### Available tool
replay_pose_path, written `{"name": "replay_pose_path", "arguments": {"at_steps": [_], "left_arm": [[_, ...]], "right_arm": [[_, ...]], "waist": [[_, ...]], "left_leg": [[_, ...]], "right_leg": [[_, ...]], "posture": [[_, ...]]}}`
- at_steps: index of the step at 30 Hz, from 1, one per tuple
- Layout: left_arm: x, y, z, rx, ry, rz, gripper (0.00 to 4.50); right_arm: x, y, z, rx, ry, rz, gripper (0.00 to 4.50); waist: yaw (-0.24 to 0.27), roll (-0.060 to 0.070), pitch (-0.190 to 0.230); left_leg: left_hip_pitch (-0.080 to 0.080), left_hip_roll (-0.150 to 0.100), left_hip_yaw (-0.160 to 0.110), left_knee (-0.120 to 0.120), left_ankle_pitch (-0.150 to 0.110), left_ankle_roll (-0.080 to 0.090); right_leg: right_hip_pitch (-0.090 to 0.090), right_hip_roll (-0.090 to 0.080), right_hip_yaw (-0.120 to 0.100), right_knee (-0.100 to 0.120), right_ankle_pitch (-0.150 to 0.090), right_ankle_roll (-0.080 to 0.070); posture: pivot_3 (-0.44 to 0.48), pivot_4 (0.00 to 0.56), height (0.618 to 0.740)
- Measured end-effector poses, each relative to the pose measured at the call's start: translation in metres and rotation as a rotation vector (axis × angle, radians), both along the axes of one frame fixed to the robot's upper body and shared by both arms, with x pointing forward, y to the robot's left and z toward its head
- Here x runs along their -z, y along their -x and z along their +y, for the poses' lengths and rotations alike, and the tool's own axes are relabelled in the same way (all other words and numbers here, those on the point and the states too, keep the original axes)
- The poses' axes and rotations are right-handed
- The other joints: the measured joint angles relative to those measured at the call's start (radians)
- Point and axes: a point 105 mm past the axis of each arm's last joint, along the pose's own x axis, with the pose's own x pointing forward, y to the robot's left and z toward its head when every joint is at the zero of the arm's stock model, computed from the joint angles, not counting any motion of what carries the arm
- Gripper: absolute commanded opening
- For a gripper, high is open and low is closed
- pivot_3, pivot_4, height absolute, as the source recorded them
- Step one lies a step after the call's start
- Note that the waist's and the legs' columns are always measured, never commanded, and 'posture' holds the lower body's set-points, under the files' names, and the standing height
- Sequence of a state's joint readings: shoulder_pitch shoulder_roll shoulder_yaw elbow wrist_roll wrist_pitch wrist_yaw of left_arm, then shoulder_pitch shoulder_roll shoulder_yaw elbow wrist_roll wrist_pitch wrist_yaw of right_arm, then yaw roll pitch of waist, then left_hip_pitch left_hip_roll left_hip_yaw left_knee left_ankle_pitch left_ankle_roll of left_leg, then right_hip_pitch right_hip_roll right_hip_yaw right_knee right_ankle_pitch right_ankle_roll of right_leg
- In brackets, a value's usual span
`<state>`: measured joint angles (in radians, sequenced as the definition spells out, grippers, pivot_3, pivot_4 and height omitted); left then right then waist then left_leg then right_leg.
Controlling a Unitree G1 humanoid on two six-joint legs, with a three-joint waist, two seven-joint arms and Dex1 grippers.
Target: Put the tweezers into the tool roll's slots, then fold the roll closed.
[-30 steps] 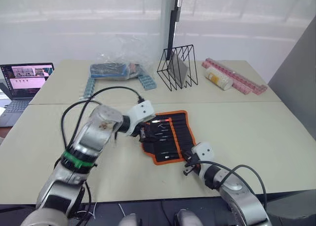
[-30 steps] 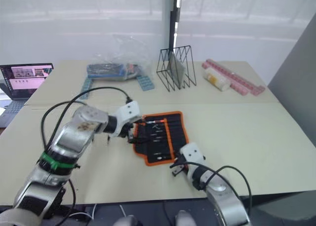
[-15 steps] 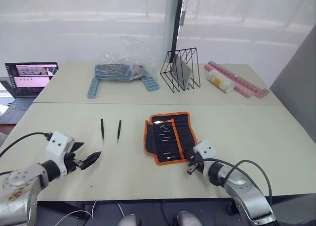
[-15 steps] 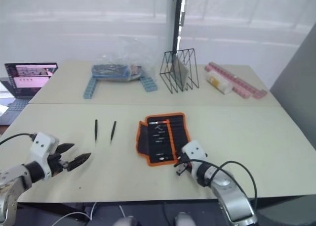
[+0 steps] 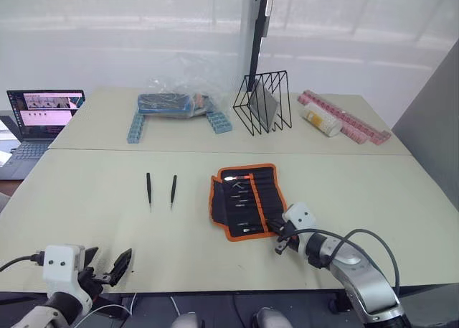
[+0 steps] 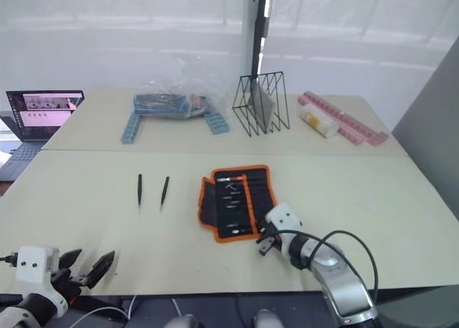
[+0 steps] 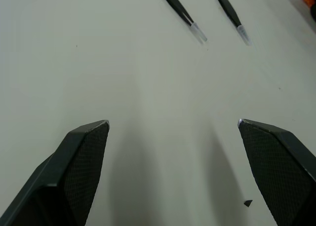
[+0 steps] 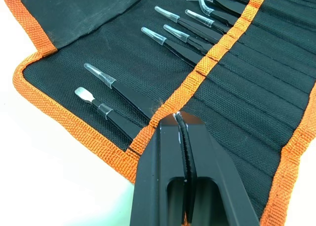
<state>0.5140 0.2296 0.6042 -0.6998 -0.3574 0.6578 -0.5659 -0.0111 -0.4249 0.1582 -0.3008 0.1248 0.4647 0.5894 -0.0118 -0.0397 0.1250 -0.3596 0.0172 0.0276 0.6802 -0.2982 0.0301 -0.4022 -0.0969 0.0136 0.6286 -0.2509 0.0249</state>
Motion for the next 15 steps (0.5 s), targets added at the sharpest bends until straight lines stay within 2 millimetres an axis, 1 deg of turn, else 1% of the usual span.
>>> {"name": "replay_pose_path", "arguments": {"at_steps": [4,6,11,15], "left_arm": [[0.002,-0.005,-0.007,-0.008,-0.001,-0.002,4.44],[0.002,-0.011,-0.012,-0.010,0.002,-0.011,4.44],[-0.004,-0.034,-0.021,-0.027,-0.020,-0.057,4.44],[-0.001,-0.052,-0.024,-0.065,-0.036,-0.050,4.44]], "right_arm": [[0.000,0.000,0.000,-0.005,0.000,0.003,0.00],[0.000,0.000,0.000,-0.007,-0.001,0.003,0.00],[0.000,0.000,0.000,-0.008,-0.001,0.003,0.00],[0.000,0.000,0.001,-0.009,-0.002,0.002,0.00]], "waist": [[0.000,0.000,0.000],[0.000,0.000,0.000],[0.000,0.000,0.000],[0.000,-0.001,0.000]], "left_leg": [[0.001,0.000,0.000,0.000,0.000,0.000],[0.001,0.000,0.000,0.000,0.000,0.000],[0.001,-0.001,0.001,0.000,0.000,0.000],[0.002,-0.001,0.001,0.000,0.000,0.000]], "right_leg": [[0.000,0.001,0.000,0.000,-0.001,-0.002],[0.000,0.001,0.000,0.000,-0.001,-0.001],[0.004,0.003,-0.002,0.000,0.000,-0.001],[0.004,0.004,-0.003,0.000,0.000,0.000]], "posture": [[0.000,0.150,0.722],[0.000,0.150,0.722],[0.000,0.150,0.722],[0.000,0.150,0.722]]}}
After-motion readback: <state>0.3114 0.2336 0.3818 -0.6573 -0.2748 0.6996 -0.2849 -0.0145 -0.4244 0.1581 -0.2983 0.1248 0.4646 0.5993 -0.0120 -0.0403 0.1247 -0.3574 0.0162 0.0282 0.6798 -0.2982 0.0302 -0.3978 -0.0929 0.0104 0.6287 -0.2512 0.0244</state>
